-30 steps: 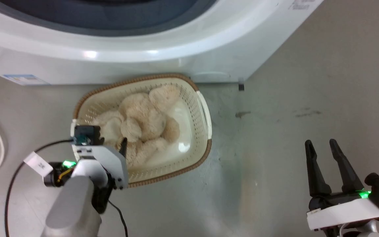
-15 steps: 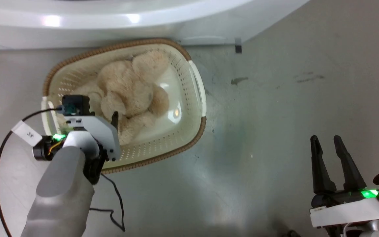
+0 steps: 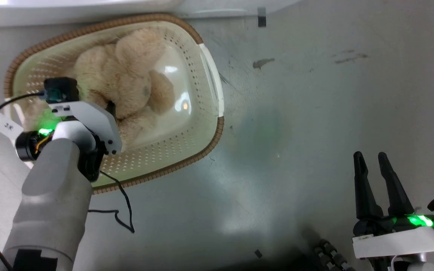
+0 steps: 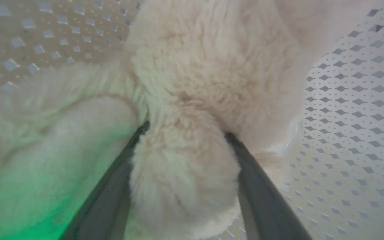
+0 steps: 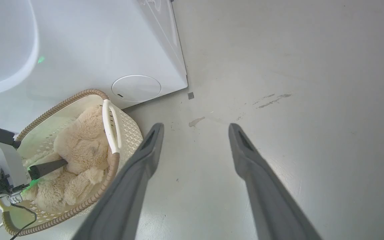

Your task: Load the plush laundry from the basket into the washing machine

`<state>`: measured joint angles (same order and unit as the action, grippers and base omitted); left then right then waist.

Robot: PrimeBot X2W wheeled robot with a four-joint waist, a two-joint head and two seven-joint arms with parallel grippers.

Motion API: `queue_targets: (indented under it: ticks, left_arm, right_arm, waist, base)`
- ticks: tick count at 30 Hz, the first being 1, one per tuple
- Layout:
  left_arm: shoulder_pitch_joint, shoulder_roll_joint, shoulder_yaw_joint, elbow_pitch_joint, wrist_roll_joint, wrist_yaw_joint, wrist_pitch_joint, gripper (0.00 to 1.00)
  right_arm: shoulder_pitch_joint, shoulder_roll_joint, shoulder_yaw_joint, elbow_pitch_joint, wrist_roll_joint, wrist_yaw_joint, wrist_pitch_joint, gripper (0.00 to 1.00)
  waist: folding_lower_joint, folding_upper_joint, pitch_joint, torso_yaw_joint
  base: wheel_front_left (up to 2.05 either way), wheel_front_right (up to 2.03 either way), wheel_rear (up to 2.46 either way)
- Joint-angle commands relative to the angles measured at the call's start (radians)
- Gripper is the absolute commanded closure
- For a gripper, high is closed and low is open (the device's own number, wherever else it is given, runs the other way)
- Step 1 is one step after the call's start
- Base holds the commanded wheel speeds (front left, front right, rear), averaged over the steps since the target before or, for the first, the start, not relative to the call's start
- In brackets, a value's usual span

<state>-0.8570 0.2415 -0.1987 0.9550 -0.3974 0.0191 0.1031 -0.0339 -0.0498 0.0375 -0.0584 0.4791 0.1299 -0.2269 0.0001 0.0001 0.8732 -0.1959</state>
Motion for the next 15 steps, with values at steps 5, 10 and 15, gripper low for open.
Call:
queue_targets:
  ticks: [5, 10, 15]
  left_arm:
    - [-0.064, 0.021, -0.017, 0.081, -0.030, 0.020, 0.007, 0.78]
    - [-0.116, 0.023, -0.036, 0.147, -0.068, 0.004, 0.010, 1.00]
    - [-0.107, 0.001, -0.040, 0.152, -0.081, -0.012, -0.005, 1.00]
  right_arm:
    - [-0.020, 0.000, 0.007, -0.006, 0.040, 0.001, -0.020, 0.00]
    - [-0.028, 0.000, 0.012, 0.004, 0.074, 0.001, -0.034, 0.00]
    - [-0.044, 0.000, 0.011, 0.022, 0.069, 0.001, -0.035, 0.00]
  waist:
    - [-0.0001, -0.0001, 0.059, -0.024]
    - [-0.0001, -0.0001, 0.105, -0.025]
    - [-0.0001, -0.0001, 0.076, -0.006]
  base:
    - [0.00, 0.00, 0.00]
    - [0.00, 0.00, 0.00]
    - [0.00, 0.00, 0.00]
